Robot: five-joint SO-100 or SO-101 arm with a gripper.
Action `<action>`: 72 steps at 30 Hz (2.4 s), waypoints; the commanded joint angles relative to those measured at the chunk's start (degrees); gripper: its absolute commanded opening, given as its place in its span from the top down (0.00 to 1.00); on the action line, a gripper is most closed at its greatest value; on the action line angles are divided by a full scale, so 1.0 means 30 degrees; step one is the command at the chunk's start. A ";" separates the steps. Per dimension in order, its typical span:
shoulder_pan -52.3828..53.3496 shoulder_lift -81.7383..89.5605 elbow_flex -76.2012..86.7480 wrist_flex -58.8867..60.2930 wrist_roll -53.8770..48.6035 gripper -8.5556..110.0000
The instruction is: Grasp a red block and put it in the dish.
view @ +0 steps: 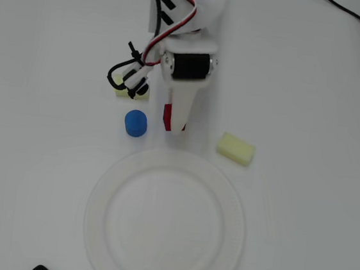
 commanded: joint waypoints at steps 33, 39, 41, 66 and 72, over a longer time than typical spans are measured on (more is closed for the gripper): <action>-0.0146 -1.1045 -0.7764 -0.4570 -0.0205 0.93; -0.0059 -1.0312 -0.7764 -0.3457 0.0176 0.84; -0.0059 -1.0049 -0.7764 -0.3047 0.0264 0.81; -0.0732 0.3809 -0.4687 0.9023 0.1230 0.58; -0.1406 1.1133 0.2080 0.9668 0.1963 0.57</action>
